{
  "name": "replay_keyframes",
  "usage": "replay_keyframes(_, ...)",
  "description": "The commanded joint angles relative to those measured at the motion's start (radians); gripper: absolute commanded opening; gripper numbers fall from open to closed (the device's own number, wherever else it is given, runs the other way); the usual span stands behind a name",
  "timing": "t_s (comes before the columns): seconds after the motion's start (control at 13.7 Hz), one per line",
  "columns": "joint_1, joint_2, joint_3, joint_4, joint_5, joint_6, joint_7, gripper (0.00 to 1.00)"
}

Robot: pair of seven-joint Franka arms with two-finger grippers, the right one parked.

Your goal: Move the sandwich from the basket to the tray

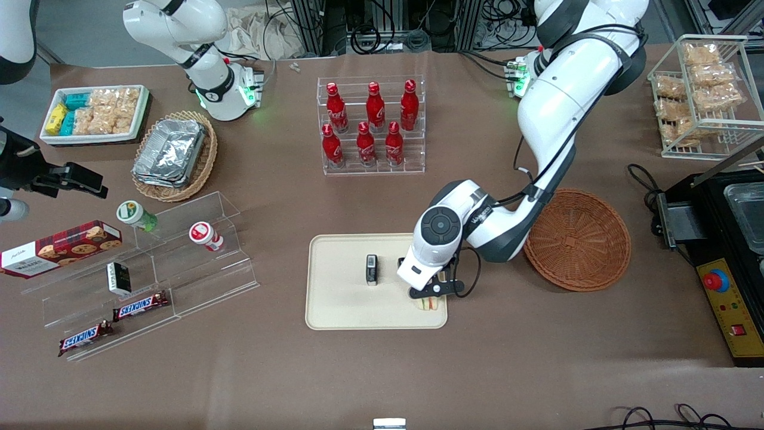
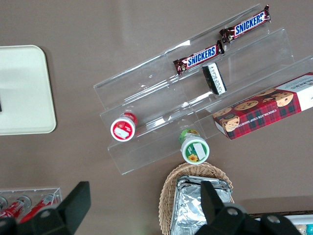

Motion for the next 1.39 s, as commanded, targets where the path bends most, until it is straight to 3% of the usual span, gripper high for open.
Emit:
replay_keyframes(0.0, 0.006, -0.081, 0.004, 0.005, 0.013, -0.046, -0.048, 1.00)
replay_keyframes(0.22, 0.066, -0.188, 0.000, 0.001, -0.008, -0.185, -0.034, 1.00)
replay_keyframes(0.37, 0.144, -0.282, -0.003, -0.019, -0.109, -0.268, 0.066, 1.00)
replay_keyframes(0.59, 0.270, -0.490, 0.020, -0.164, -0.276, -0.302, 0.344, 1.00)
replay_keyframes(0.88, 0.228, -0.702, 0.283, -0.335, -0.441, -0.303, 0.684, 1.00)
replay_keyframes(1.02, 0.136, -0.797, 0.451, -0.418, -0.479, -0.314, 0.820, 1.00)
replay_keyframes(1.1, 0.122, -0.822, 0.496, -0.435, -0.481, -0.323, 0.870, 1.00)
replay_keyframes(1.32, 0.140, -0.822, 0.504, -0.404, -0.464, -0.388, 0.940, 1.00)
